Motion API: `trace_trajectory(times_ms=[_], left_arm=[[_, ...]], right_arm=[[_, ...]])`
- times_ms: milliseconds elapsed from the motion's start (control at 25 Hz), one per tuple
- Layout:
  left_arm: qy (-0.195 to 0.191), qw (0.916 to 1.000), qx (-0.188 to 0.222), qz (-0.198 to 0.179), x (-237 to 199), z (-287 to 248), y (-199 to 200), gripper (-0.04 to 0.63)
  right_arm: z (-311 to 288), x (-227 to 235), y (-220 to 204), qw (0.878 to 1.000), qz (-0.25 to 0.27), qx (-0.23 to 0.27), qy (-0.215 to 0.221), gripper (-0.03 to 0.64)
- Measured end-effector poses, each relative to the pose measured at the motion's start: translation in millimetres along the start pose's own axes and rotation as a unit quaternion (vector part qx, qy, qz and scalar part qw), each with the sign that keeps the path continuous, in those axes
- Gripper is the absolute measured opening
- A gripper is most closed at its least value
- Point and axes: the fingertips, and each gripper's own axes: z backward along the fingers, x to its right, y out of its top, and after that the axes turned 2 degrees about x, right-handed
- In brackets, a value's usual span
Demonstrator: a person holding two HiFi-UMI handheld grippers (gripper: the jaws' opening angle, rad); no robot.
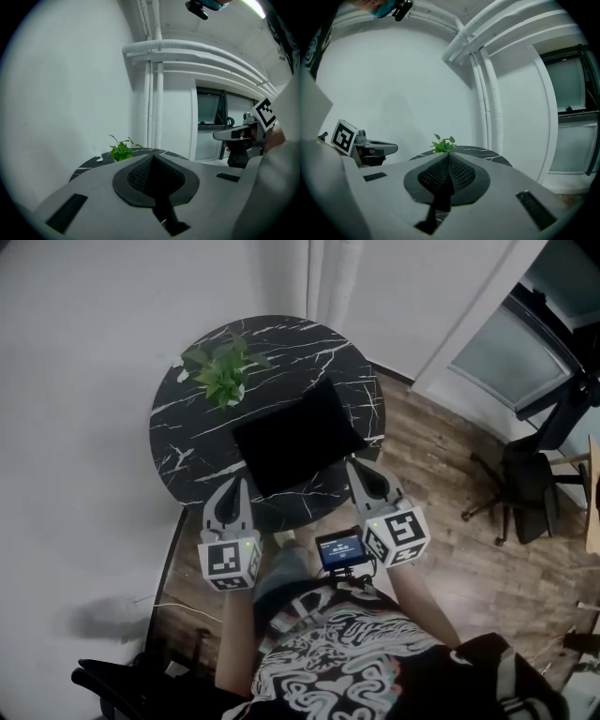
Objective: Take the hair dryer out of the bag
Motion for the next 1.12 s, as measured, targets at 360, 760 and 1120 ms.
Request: trace_trajectory(times_ms=[360, 760, 1120], left_arm=[[-0.013, 0.9995, -0.026, 0.013, -68, -58, -13, 0.014], [-0.064, 0.9961, -0.057, -0.019, -99, -94, -42, 0.014], [-0.101, 0.9918, -0.076, -0.019, -94, -104, -63, 0.014]], right_arm=[[-88, -4, 0, 0.999, 0.001, -0.035, -0.004, 0.018], [-140, -24, -13, 0.997, 0.012, -0.075, -0.014, 0.018], [-142, -24, -29, 0.994, 0.018, -0.103, -0.025, 0.018]])
